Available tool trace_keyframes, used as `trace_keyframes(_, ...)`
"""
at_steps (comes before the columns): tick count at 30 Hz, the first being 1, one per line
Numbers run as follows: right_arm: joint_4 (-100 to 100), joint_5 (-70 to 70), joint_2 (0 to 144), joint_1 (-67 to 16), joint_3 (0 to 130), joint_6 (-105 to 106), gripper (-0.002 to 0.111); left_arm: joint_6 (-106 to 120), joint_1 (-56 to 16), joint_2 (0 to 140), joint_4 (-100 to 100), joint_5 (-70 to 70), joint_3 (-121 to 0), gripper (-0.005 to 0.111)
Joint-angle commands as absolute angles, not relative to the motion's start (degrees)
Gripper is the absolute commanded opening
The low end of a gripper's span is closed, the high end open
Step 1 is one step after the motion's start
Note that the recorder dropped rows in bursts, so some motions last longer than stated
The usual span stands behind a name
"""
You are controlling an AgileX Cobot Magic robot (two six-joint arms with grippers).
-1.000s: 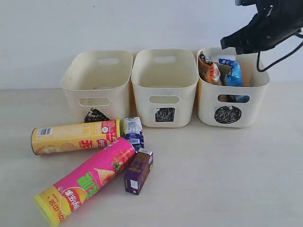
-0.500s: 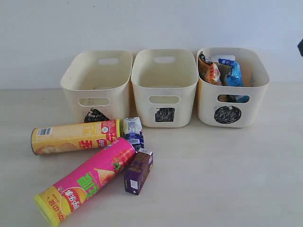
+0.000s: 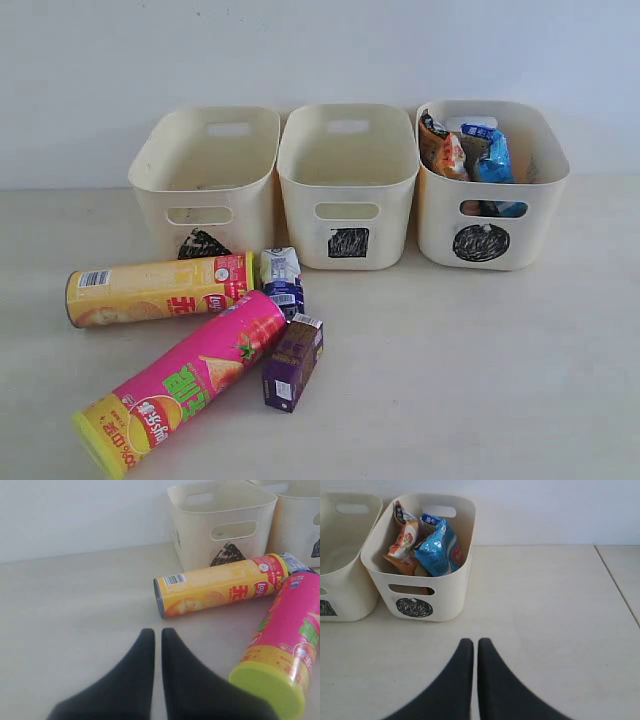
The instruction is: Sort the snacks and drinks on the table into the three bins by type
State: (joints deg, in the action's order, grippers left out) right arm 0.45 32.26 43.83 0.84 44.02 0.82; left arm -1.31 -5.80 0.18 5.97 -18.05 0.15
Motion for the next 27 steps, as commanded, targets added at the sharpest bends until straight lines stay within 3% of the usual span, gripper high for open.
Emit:
trace_keyframes(1, 0.70, 33.51, 39.67, 1.16, 42.34, -1.59, 0.000, -1.64, -5.62, 0.00, 5.33, -17.64, 0.00, 0.004)
trace_keyframes(14, 0.61, 32.92, 37.02, 0.06, 40.96, 6.02, 0.000, -1.64, -5.62, 0.00, 5.33, -17.64, 0.00, 0.004)
trace_keyframes(18, 0.69, 25.30, 31.06, 0.06, 34.54, 8.07, 0.000, -1.64, -5.62, 0.00, 5.33, -17.64, 0.00, 0.004)
trace_keyframes(27, 0.91, 24.00, 13.91, 0.06, 22.55, 8.24, 0.000, -1.64, -5.62, 0.00, 5.33, -17.64, 0.00, 0.004)
